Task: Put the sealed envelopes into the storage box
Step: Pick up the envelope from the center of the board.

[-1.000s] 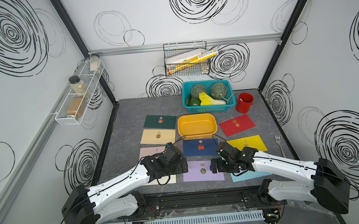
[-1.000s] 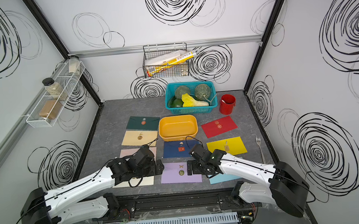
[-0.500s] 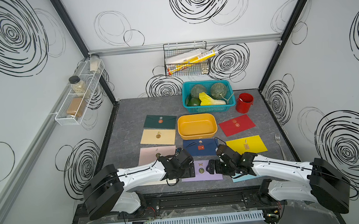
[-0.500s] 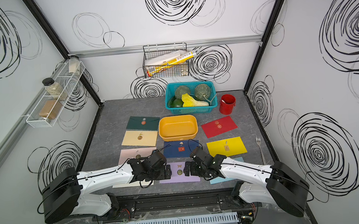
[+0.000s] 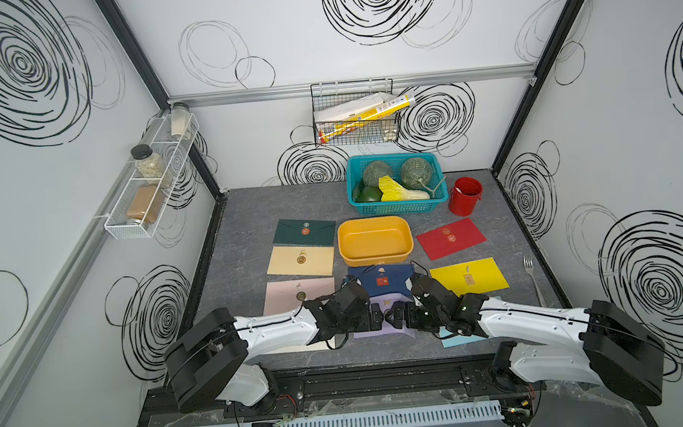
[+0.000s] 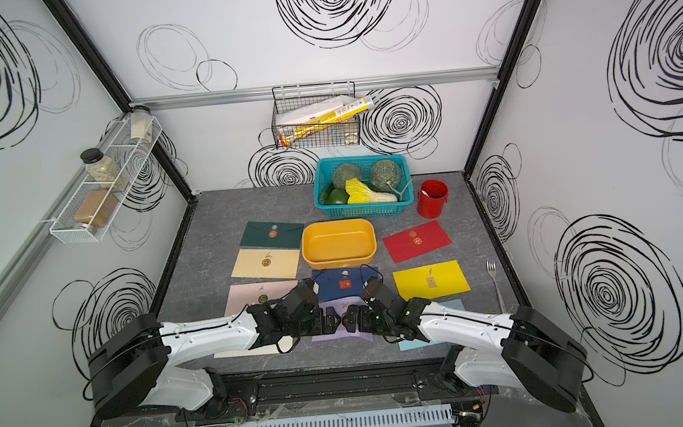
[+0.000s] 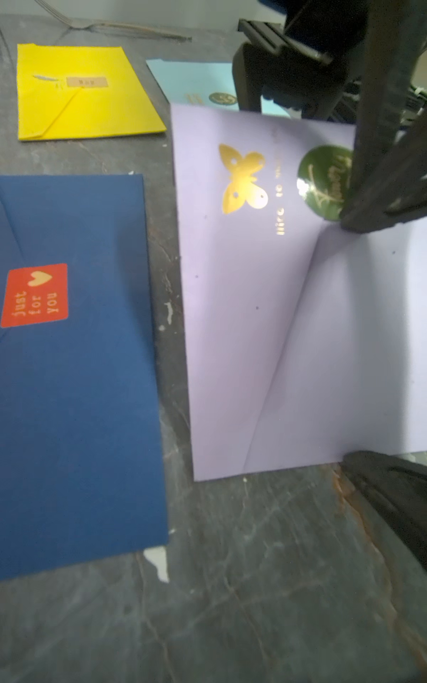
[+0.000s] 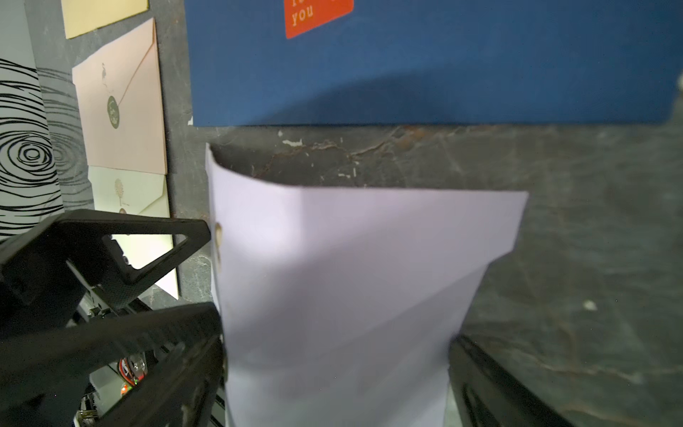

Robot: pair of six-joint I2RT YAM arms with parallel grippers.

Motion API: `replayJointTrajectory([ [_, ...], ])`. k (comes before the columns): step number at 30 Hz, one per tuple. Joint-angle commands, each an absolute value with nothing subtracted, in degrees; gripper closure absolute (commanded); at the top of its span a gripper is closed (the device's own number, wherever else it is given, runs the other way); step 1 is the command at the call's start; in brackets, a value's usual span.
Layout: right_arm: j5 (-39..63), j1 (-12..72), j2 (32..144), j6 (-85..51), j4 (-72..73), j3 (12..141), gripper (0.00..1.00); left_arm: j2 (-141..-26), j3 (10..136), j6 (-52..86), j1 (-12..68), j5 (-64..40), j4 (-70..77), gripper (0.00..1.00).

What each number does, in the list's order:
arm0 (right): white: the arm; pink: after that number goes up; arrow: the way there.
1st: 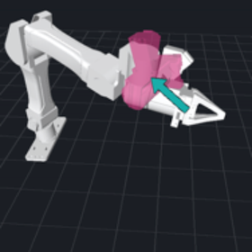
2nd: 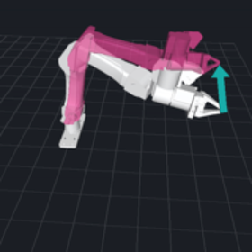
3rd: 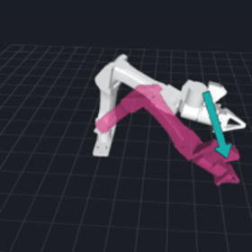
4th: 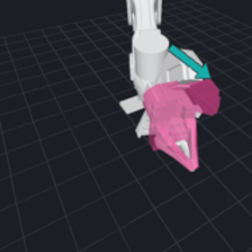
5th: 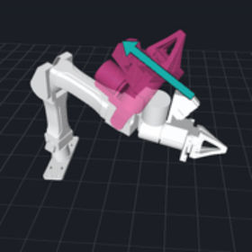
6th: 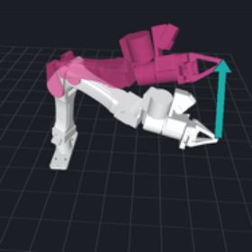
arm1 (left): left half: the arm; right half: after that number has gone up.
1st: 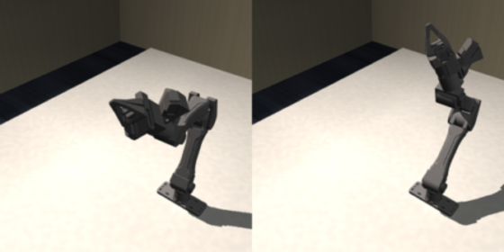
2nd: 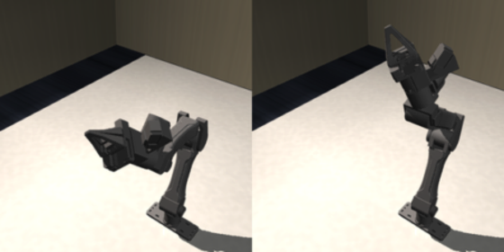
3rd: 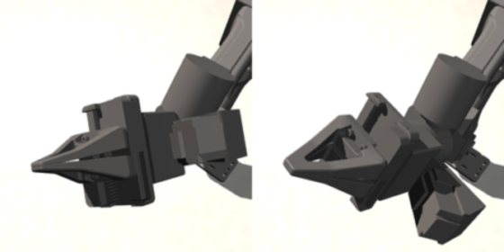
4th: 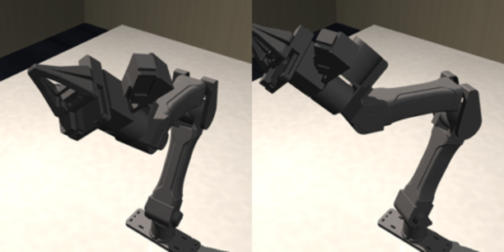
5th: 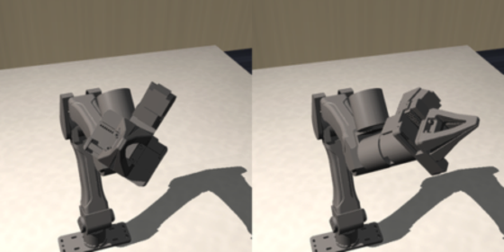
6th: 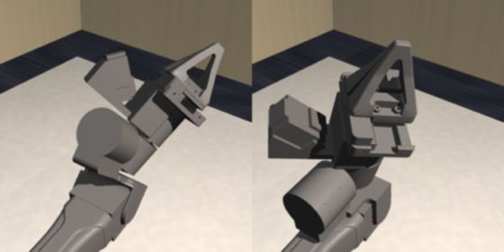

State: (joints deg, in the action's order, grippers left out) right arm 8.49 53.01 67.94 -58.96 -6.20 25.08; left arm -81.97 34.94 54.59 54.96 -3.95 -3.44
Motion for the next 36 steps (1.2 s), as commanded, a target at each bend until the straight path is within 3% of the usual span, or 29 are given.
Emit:
replayJointTrajectory([
  [1,10.57,53.31,68.17,-62.38,-10.11,22.38,0.0,-83.92,33.74,53.14,55.1,-6.85,-8.17,0.01],
  [5,8.94,53.27,69.65,-61.51,-12.11,24.14,0.0,-84.13,33.32,53.11,55.05,-7.95,-6.75,0.01],
  [9,9.02,53.35,71.09,-62.14,-9.98,22.68,0.12,-83.85,33.02,52.88,55.01,-8.26,-5.66,0.01],
  [13,7.6,53.31,70.19,-62.19,-10.8,21.81,0.15,-82.44,34.64,51.1,54.29,-7.69,-8.1,0.01],
  [18,5.46,53.26,67.79,-59.79,-11.97,21.28,0.15,-78.45,48.12,32.07,45.81,-2.05,-22.42,0.01],
  [21,3.13,53.26,66.64,-56.85,-12.94,20.84,0.15,-83.72,56.56,14.7,38.58,-9.87,-25.68,0.04],
  [25,1.81,53.26,65.94,-53.51,-11.96,20.34,0.15,-90.23,58.91,0.22,37.44,-24.13,-24.06,0.12],
  [36,2.6,53.26,69.71,-46.31,-9.71,22.6,0.15,-95.62,59.24,-12.39,38.91,-34.55,-23.29,0.15],
])
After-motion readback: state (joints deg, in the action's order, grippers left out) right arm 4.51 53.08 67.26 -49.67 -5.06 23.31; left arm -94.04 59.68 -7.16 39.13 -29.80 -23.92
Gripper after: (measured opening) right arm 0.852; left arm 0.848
